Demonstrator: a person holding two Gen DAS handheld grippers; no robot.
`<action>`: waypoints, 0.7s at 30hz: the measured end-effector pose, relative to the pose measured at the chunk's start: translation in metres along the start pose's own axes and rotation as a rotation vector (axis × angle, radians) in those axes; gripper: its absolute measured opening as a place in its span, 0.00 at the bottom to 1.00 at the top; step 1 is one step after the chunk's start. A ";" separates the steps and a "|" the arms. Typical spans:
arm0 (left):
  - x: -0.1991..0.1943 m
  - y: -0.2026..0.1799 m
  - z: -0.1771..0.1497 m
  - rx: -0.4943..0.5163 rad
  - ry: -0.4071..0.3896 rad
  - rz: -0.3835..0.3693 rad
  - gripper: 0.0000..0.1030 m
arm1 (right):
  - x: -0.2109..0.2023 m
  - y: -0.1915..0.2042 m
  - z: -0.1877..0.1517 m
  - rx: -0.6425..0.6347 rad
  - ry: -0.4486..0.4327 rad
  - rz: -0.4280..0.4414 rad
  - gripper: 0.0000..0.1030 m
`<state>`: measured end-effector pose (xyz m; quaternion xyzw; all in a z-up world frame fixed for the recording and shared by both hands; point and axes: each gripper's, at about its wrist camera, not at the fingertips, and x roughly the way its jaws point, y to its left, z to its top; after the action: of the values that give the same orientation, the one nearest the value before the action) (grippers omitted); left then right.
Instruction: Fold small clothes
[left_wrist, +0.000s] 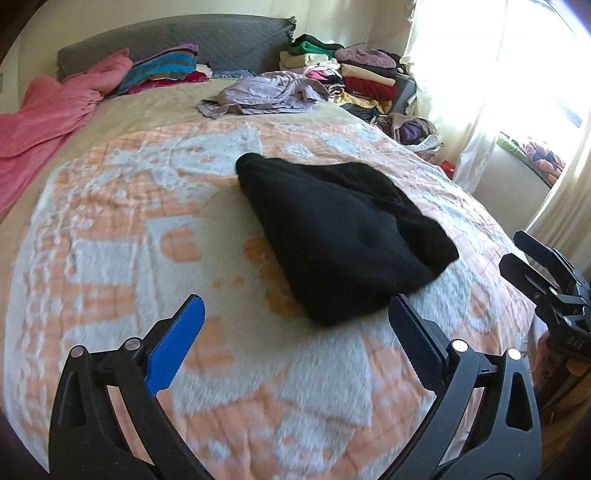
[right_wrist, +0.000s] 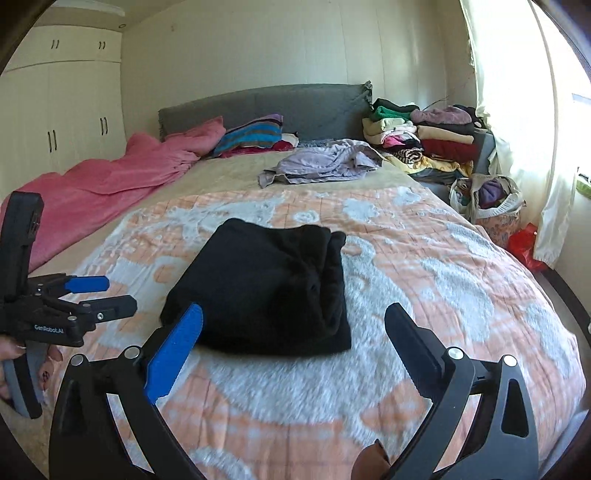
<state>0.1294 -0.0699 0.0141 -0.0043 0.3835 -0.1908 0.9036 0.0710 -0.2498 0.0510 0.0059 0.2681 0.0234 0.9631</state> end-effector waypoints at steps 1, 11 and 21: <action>-0.003 0.001 -0.005 0.001 -0.002 0.006 0.91 | -0.004 0.004 -0.005 0.006 0.002 0.001 0.95; -0.019 0.012 -0.047 0.001 0.013 0.061 0.91 | -0.003 0.025 -0.052 0.064 0.065 -0.043 0.95; -0.016 0.007 -0.061 0.020 0.012 0.066 0.91 | -0.002 0.032 -0.078 0.040 0.104 -0.086 0.95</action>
<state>0.0795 -0.0492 -0.0193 0.0185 0.3870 -0.1646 0.9071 0.0274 -0.2182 -0.0143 0.0123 0.3183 -0.0232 0.9476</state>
